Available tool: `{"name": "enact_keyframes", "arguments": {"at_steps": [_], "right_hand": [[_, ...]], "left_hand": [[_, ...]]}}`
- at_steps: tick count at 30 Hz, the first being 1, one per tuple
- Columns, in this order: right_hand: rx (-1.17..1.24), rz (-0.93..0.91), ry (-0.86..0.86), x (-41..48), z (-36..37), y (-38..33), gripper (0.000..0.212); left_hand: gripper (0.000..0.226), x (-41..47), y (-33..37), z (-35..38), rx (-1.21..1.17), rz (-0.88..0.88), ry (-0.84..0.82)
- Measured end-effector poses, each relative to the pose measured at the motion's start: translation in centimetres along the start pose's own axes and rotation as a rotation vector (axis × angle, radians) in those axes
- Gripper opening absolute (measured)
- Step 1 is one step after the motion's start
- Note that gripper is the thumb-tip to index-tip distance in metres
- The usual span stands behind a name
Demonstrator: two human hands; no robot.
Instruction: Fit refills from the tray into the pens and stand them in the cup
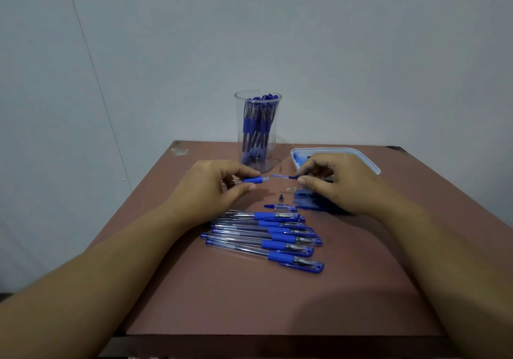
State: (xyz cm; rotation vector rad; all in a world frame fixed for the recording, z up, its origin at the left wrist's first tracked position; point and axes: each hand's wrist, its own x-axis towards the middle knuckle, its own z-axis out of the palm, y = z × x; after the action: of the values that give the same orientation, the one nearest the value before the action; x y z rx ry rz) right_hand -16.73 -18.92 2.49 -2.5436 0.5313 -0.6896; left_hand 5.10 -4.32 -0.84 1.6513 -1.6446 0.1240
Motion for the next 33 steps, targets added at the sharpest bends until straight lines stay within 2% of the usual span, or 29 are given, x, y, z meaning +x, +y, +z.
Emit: {"name": "enact_keyframes", "arguments": {"at_steps": [8,12,22,28,33], "right_hand": [[0.061,0.019,-0.034,0.0,0.3,0.0,0.005],[0.076,0.01,-0.06,-0.1,0.5,0.0,0.01],[-0.073,-0.089,-0.049,0.2,0.8,-0.6,0.01],[-0.047,-0.123,-0.022,0.2,0.1,-0.2,0.022],[-0.003,-0.116,0.009,0.1,0.1,0.2,0.023]], "left_hand": [[0.023,0.2,-0.2,0.1,-0.008,-0.001,0.023],[0.023,0.2,-0.1,0.2,-0.025,0.006,0.033],[0.024,0.2,0.0,0.3,0.029,0.066,-0.042],[0.023,0.3,-0.2,0.3,0.025,0.063,-0.006],[0.022,0.3,-0.1,0.2,0.0,0.056,0.008]]}}
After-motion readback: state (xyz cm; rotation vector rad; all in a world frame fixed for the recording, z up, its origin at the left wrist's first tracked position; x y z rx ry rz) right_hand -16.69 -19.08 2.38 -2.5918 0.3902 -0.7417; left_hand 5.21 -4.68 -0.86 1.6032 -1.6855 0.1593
